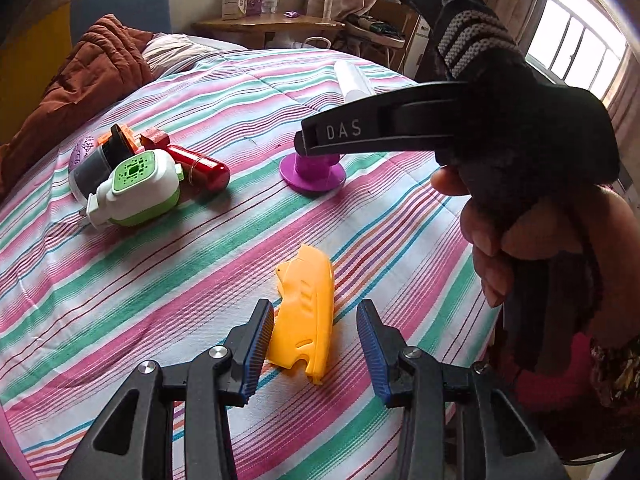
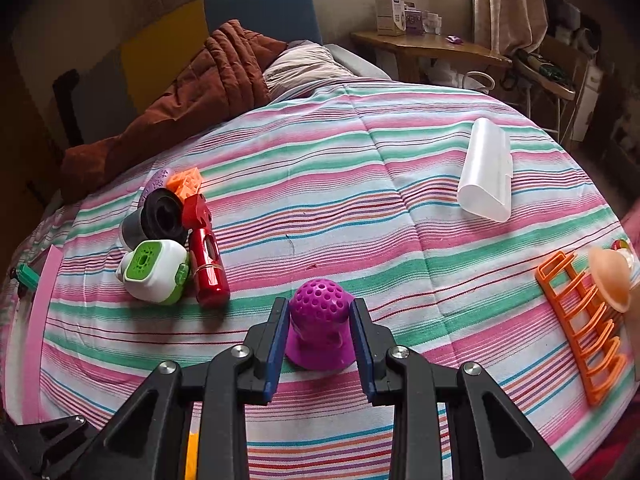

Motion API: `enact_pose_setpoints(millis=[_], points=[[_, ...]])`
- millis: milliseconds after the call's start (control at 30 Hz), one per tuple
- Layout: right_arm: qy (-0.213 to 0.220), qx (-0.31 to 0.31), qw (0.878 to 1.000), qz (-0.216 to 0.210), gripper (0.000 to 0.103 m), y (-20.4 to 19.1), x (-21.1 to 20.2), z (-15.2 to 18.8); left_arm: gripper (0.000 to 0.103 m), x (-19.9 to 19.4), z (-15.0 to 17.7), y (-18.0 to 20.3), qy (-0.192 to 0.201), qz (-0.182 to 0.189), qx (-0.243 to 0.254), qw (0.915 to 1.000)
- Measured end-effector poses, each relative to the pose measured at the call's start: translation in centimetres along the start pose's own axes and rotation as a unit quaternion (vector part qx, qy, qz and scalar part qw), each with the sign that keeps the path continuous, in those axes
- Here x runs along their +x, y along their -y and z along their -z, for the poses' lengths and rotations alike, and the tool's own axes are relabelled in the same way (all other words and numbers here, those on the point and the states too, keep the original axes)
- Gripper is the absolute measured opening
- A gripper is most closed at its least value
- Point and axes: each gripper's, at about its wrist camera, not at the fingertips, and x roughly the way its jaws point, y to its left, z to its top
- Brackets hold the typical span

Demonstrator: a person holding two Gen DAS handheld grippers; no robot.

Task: Organize rigid objects
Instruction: 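Grasp the yellow plastic piece with the left tool, then carry the yellow piece into the tray and open the left tool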

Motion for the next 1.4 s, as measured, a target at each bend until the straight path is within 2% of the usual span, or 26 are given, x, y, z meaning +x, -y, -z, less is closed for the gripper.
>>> enact_pose_setpoints(millis=[67, 133, 200, 500, 867, 1133, 1400], points=[[0.0, -0.002, 1.0, 0.001, 0.031, -0.1, 0.0, 0.0, 0.043, -0.1, 0.0, -0.2, 0.005, 0.014, -0.009, 0.9998], [0.0, -0.004, 1.0, 0.002, 0.031, -0.1, 0.1, 0.0, 0.03, -0.2, 0.2, -0.5, 0.012, 0.026, -0.019, 0.9994], [0.0, -0.005, 1.0, 0.003, 0.031, -0.2, 0.2, 0.0, 0.026, -0.3, 0.5, -0.8, 0.013, 0.023, -0.021, 0.9994], [0.001, -0.013, 1.0, 0.007, 0.031, -0.3, 0.2, 0.1, 0.026, -2.5, 1.3, -2.0, 0.038, 0.022, -0.028, 0.9986], [0.005, -0.026, 0.999, 0.017, 0.031, -0.7, 0.1, 0.3, 0.026, -7.1, 2.2, -5.5, 0.081, 0.015, -0.084, 0.9931], [0.008, -0.036, 0.999, 0.018, 0.031, -1.3, 0.0, 0.6, 0.026, -10.9, 3.2, -10.0, 0.118, -0.011, -0.138, 0.9833], [0.016, -0.057, 0.998, 0.01, 0.031, -2.7, -0.4, 1.0, 0.026, -14.2, 5.5, -16.3, 0.147, -0.054, -0.22, 0.963]])
